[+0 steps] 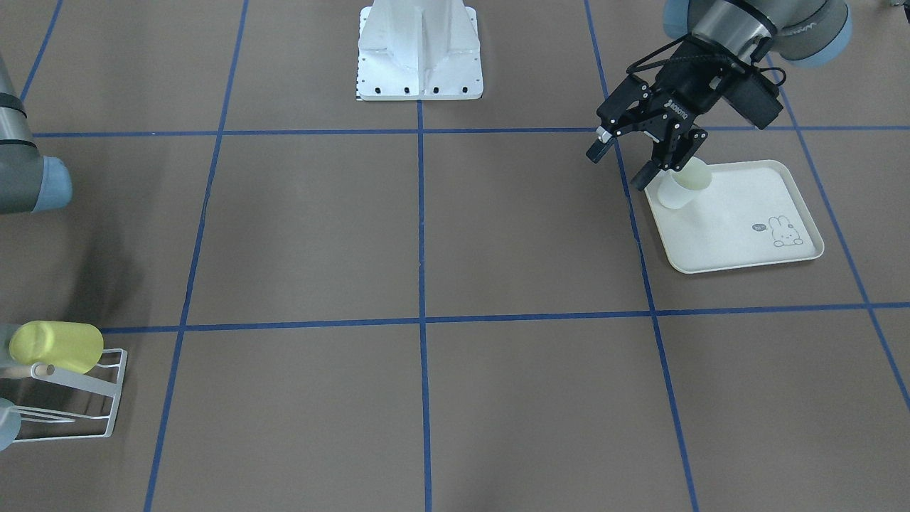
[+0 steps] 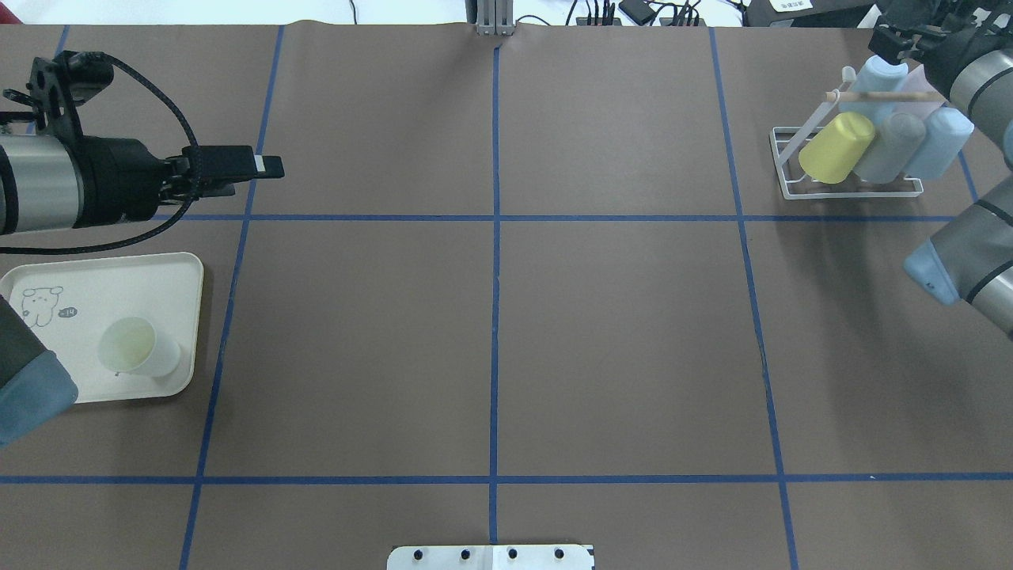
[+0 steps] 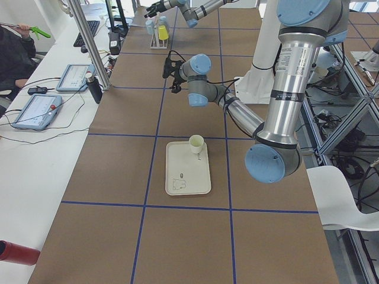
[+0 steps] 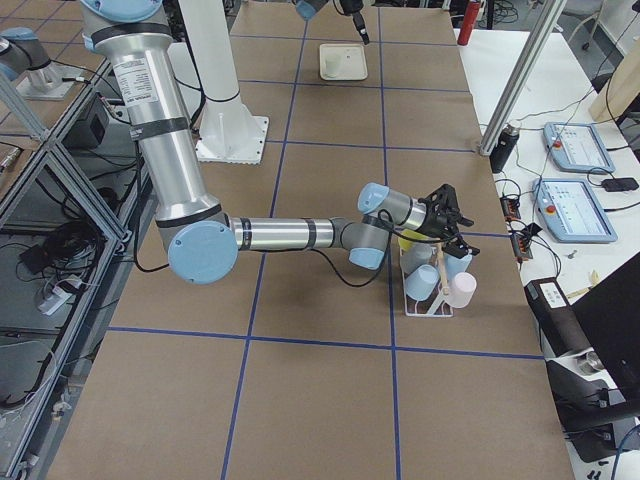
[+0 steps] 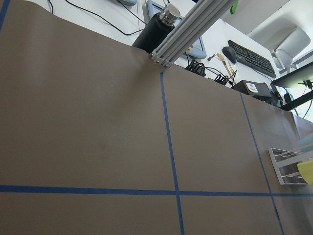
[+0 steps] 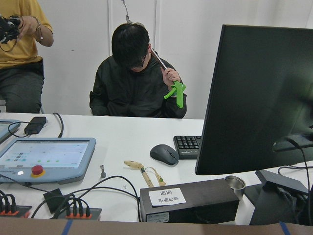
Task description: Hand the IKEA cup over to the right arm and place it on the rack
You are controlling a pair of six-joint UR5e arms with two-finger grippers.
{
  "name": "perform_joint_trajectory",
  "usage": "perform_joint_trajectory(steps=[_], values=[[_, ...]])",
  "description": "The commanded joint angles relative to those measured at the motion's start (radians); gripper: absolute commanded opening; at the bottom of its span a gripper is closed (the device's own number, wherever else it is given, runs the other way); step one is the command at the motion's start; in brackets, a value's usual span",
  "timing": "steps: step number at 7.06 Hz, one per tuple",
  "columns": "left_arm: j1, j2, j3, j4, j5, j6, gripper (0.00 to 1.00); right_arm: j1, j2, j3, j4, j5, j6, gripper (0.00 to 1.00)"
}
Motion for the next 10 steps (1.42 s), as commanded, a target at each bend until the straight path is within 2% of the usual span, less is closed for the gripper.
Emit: perform_joint_trajectory(steps=[1, 2, 3, 4, 6, 7, 8, 10], values=[[-0.058, 0.055, -0.017, 0.010, -0.103, 0.079, 1.00, 0.099, -0.003, 0.047, -0.025, 0.193, 0.002, 1.00], [-0.104, 0.099, -0.018, 0.025, -0.154, 0.177, 1.00, 0.145, -0.008, 0.105, -0.098, 0.294, 0.002, 1.00], [-0.145, 0.121, -0.026, 0.096, -0.198, 0.276, 1.00, 0.176, -0.026, 0.197, -0.204, 0.371, 0.002, 1.00], [-0.150, 0.135, -0.040, 0.187, -0.206, 0.351, 1.00, 0.194, -0.043, 0.287, -0.300, 0.437, 0.002, 1.00], [-0.150, 0.146, -0.038, 0.455, -0.232, 0.635, 1.00, 0.194, -0.058, 0.459, -0.494, 0.509, 0.005, 1.00], [-0.148, 0.155, -0.032, 0.535, -0.241, 0.739, 1.00, 0.196, -0.057, 0.522, -0.569, 0.578, 0.020, 1.00], [-0.147, 0.157, -0.017, 0.583, -0.264, 0.811, 1.00, 0.197, -0.048, 0.558, -0.612, 0.649, 0.067, 1.00], [-0.139, 0.164, 0.053, 0.577, -0.263, 0.838, 1.00, 0.197, -0.025, 0.567, -0.610, 0.758, 0.211, 1.00]])
